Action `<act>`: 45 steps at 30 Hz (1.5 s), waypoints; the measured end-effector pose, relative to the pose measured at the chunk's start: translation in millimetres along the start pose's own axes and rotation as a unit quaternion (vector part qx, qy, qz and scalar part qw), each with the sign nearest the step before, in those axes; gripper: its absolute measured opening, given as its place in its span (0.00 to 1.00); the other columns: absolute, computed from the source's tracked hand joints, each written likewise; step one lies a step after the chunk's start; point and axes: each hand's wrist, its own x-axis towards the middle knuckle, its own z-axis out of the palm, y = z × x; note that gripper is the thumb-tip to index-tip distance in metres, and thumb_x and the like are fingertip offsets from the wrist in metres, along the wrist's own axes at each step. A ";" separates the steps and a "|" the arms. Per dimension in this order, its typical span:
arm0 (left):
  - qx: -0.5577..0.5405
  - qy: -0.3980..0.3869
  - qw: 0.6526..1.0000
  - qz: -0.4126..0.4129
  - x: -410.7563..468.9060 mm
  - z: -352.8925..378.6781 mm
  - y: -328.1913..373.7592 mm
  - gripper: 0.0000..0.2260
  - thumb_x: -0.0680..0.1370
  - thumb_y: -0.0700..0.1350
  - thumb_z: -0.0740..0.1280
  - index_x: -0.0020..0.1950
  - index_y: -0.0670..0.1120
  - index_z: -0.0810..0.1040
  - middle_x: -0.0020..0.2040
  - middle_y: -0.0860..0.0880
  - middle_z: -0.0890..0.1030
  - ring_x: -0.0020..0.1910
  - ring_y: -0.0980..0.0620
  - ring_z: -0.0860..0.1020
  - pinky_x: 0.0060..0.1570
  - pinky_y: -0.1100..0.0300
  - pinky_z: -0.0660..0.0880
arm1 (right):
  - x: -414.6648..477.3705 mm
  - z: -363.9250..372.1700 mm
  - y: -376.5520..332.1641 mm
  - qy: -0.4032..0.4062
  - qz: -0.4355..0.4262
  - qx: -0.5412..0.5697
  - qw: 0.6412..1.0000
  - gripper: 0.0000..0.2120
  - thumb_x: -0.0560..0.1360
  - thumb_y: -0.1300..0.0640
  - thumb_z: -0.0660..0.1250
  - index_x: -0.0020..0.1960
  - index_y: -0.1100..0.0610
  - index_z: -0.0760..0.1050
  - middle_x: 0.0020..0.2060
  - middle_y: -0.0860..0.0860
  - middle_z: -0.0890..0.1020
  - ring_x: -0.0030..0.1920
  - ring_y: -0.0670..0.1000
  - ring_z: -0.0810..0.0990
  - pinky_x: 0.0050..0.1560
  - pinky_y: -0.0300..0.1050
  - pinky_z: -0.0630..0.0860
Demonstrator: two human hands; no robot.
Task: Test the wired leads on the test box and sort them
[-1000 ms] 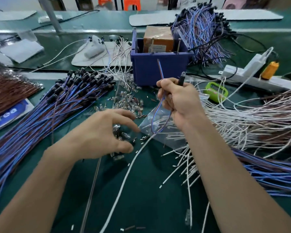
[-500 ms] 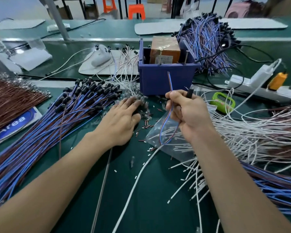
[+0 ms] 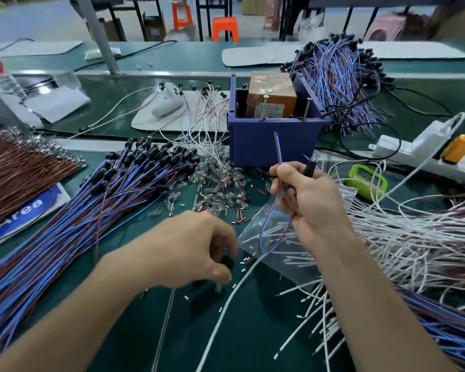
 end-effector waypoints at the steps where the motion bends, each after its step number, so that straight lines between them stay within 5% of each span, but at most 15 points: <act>1: -0.009 -0.001 1.000 -0.004 3.3 2.5 0.9 0.08 0.69 0.53 0.79 0.45 0.58 0.84 0.36 0.62 0.84 0.35 0.61 0.81 0.41 0.60 0.80 | 0.0 0.3 0.5 0.000 0.001 -0.002 1.000 0.13 0.81 0.63 0.66 0.39 0.58 0.83 0.29 0.55 0.80 0.23 0.45 0.67 0.27 0.38 0.61; 5: -0.013 0.064 0.998 -0.024 16.2 -3.6 -9.1 0.03 0.72 0.46 0.78 0.40 0.54 0.86 0.33 0.59 0.84 0.33 0.61 0.82 0.40 0.61 0.81 | -1.0 -1.3 0.5 0.004 0.006 -0.003 1.000 0.14 0.81 0.63 0.66 0.39 0.58 0.83 0.29 0.55 0.80 0.23 0.45 0.69 0.26 0.37 0.62; 8: 0.003 0.211 0.977 -0.042 24.9 -6.4 -19.7 0.04 0.73 0.45 0.78 0.40 0.54 0.87 0.32 0.58 0.84 0.33 0.63 0.81 0.37 0.70 0.77 | -2.0 -2.9 -1.5 0.005 0.001 0.005 1.000 0.15 0.81 0.63 0.66 0.38 0.57 0.83 0.29 0.55 0.80 0.22 0.43 0.69 0.24 0.35 0.63; 11: -0.064 0.307 0.949 -0.039 28.3 -9.1 -21.3 0.03 0.74 0.47 0.77 0.41 0.55 0.87 0.34 0.60 0.84 0.35 0.63 0.81 0.39 0.68 0.78 | -2.6 -0.3 -1.7 -0.004 -0.004 -0.001 1.000 0.15 0.81 0.63 0.66 0.37 0.56 0.83 0.29 0.56 0.80 0.23 0.45 0.69 0.27 0.38 0.63; 16: -0.370 0.297 0.880 0.006 45.7 -4.3 9.3 0.06 0.77 0.44 0.75 0.44 0.54 0.89 0.37 0.51 0.87 0.34 0.54 0.83 0.37 0.62 0.79 | -5.4 7.1 1.5 -0.022 -0.016 -0.045 0.999 0.12 0.79 0.62 0.69 0.38 0.57 0.84 0.30 0.58 0.81 0.27 0.49 0.72 0.28 0.40 0.65; 21: -0.553 0.272 0.787 0.035 64.3 0.9 42.6 0.06 0.76 0.37 0.74 0.43 0.46 0.89 0.34 0.46 0.84 0.29 0.53 0.78 0.34 0.65 0.76 | -10.3 5.5 -0.1 -0.054 -0.021 -0.052 0.997 0.11 0.78 0.60 0.70 0.38 0.53 0.84 0.33 0.59 0.83 0.37 0.58 0.74 0.38 0.49 0.68; 24: -0.588 0.262 0.765 0.022 70.5 -1.7 47.0 0.08 0.74 0.35 0.75 0.40 0.46 0.89 0.33 0.43 0.83 0.27 0.52 0.77 0.34 0.63 0.77 | -9.5 4.4 -5.4 -0.063 -0.023 -0.049 0.997 0.10 0.77 0.60 0.70 0.38 0.54 0.85 0.34 0.61 0.84 0.35 0.56 0.76 0.35 0.42 0.70; 27: -0.597 0.282 0.751 0.004 74.4 -0.9 50.0 0.07 0.75 0.35 0.74 0.39 0.43 0.88 0.34 0.41 0.84 0.28 0.51 0.79 0.32 0.63 0.77 | -9.4 4.0 -5.3 -0.040 -0.046 -0.077 0.995 0.11 0.78 0.63 0.70 0.37 0.57 0.84 0.35 0.59 0.86 0.27 0.44 0.77 0.28 0.31 0.69; 31: -0.614 0.355 0.703 -0.051 83.1 -4.5 47.9 0.07 0.80 0.38 0.70 0.43 0.43 0.85 0.35 0.44 0.86 0.29 0.50 0.83 0.29 0.63 0.77 | -6.2 1.4 -9.6 0.048 -0.030 -0.060 0.997 0.09 0.79 0.62 0.69 0.41 0.58 0.83 0.36 0.57 0.87 0.27 0.44 0.77 0.31 0.38 0.68; 36: -0.511 0.417 0.744 -0.108 98.0 -15.3 43.2 0.10 0.80 0.43 0.68 0.41 0.50 0.85 0.28 0.52 0.80 0.22 0.54 0.72 0.25 0.60 0.68 | 2.2 -8.7 -29.9 0.140 -0.002 0.079 0.987 0.09 0.80 0.63 0.68 0.41 0.61 0.82 0.30 0.55 0.83 0.23 0.46 0.71 0.23 0.38 0.64; 42: -0.389 0.477 0.778 -0.125 108.7 -23.6 50.4 0.11 0.79 0.47 0.72 0.36 0.52 0.84 0.29 0.55 0.83 0.26 0.53 0.80 0.29 0.57 0.78 | 23.8 -4.5 -46.4 0.187 -0.004 0.105 0.977 0.09 0.80 0.61 0.68 0.42 0.60 0.81 0.27 0.51 0.81 0.21 0.44 0.70 0.21 0.35 0.65; 45: -0.369 0.505 0.774 -0.100 109.9 -27.2 53.2 0.12 0.79 0.44 0.73 0.36 0.54 0.82 0.28 0.58 0.82 0.24 0.58 0.81 0.24 0.67 0.76 | 32.3 -1.3 -54.2 0.178 -0.026 0.120 0.976 0.07 0.79 0.63 0.68 0.43 0.62 0.80 0.26 0.52 0.80 0.19 0.44 0.66 0.20 0.36 0.64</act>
